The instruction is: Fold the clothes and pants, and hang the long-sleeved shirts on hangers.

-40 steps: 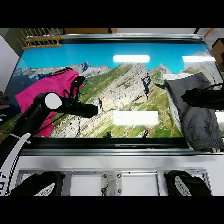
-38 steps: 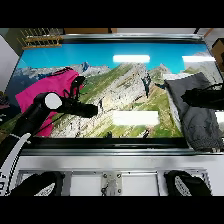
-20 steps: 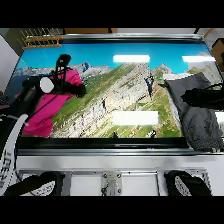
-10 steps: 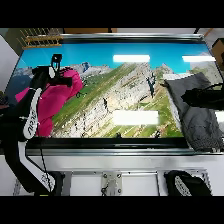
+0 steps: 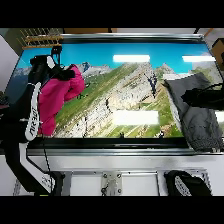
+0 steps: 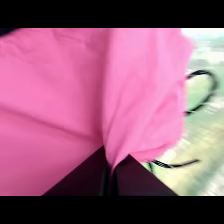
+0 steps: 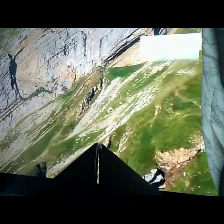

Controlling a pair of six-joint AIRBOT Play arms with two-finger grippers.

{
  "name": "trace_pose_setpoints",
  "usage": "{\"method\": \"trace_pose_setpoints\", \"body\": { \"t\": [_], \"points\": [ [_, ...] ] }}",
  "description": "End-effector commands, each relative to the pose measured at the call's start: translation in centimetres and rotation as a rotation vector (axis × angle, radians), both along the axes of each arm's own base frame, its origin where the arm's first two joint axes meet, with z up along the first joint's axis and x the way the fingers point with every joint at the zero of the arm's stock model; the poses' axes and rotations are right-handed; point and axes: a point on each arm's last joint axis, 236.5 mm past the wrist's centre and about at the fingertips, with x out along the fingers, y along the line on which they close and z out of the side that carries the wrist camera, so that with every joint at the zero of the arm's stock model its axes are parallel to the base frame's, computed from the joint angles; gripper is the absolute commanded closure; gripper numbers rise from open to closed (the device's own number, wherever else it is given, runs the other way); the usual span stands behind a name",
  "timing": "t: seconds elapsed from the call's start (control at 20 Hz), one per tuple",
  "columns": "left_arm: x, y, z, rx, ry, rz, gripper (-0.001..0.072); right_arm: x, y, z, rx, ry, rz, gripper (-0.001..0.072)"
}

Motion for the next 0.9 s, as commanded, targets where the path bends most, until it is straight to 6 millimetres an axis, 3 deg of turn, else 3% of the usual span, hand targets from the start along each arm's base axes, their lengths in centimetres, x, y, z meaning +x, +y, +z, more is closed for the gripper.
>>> {"method": "trace_pose_setpoints", "body": {
  "t": [0.0, 0.1, 0.25, 0.35, 0.45, 0.5, 0.55, 0.6, 0.75, 0.8, 0.85],
  "points": [
    [-7.2, -6.7, 5.8, -0.012, 0.026, -0.130, 0.0703, 0.0, 0.0, 0.0, 0.001, 0.000, 0.001, 0.0679],
    [-13.0, -11.5, 6.5, -0.038, 0.071, -0.191, 0.0703, 0.0, 0.1, 0.0, 0.002, 0.000, 0.001, 0.0679],
    [-21.0, -19.8, 6.0, -0.141, 0.126, -0.350, 0.0703, 0.0, 0.1, 0.0, 0.002, 0.001, 0.001, 0.0679],
    [-24.7, -24.2, 5.2, -0.177, 0.123, -0.446, 0.0703, 0.0, 0.3, 0.1, 0.012, -0.001, 0.005, 0.0679],
    [-27.0, -27.2, 4.1, -0.182, 0.105, -0.526, 0.0700, 0.0, 0.3, 0.1, 0.012, -0.001, 0.005, 0.0679],
    [-27.5, -28.1, 3.9, -0.178, 0.090, -0.554, 0.0491, 0.0, 0.4, 0.1, 0.015, -0.001, 0.006, 0.0679],
    [-27.0, -28.5, 4.1, -0.167, 0.062, -0.569, 0.0075, 0.0, 0.4, 0.1, 0.015, -0.001, 0.006, 0.0679],
    [-25.4, -28.1, 4.8, -0.140, 0.028, -0.562, -0.0008, 0.0, 0.4, 0.1, 0.016, -0.001, 0.006, 0.0679],
    [-17.4, -24.4, 8.1, -0.118, -0.085, -0.457, -0.0008, 0.0, 0.4, 0.2, 0.019, -0.002, 0.007, 0.0679],
    [-14.5, -22.3, 8.7, -0.121, -0.103, -0.391, 0.0038, 0.0, 0.4, 0.2, 0.019, -0.002, 0.007, 0.0679],
    [-11.6, -19.5, 8.7, -0.113, -0.106, -0.323, 0.0039, 0.0, 0.4, 0.2, 0.019, -0.002, 0.007, 0.0679]
  ]
}}
